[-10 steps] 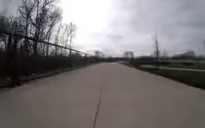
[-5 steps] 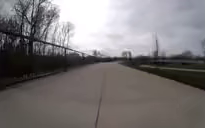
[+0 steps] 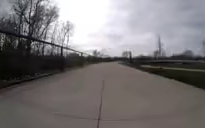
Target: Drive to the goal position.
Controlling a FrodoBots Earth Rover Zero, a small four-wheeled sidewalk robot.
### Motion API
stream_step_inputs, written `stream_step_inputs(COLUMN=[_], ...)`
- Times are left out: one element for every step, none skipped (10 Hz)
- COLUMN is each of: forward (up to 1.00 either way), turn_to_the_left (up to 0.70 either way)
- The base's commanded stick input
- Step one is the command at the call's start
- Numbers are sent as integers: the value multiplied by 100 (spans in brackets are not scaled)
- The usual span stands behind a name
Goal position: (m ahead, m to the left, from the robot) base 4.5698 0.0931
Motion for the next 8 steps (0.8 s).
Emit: stream_step_inputs(forward=[100, 100, 100, 100, 100, 100, 100, 100], turn_to_the_left=[0, 0, -6, -13, -20, -27, -30, -26])
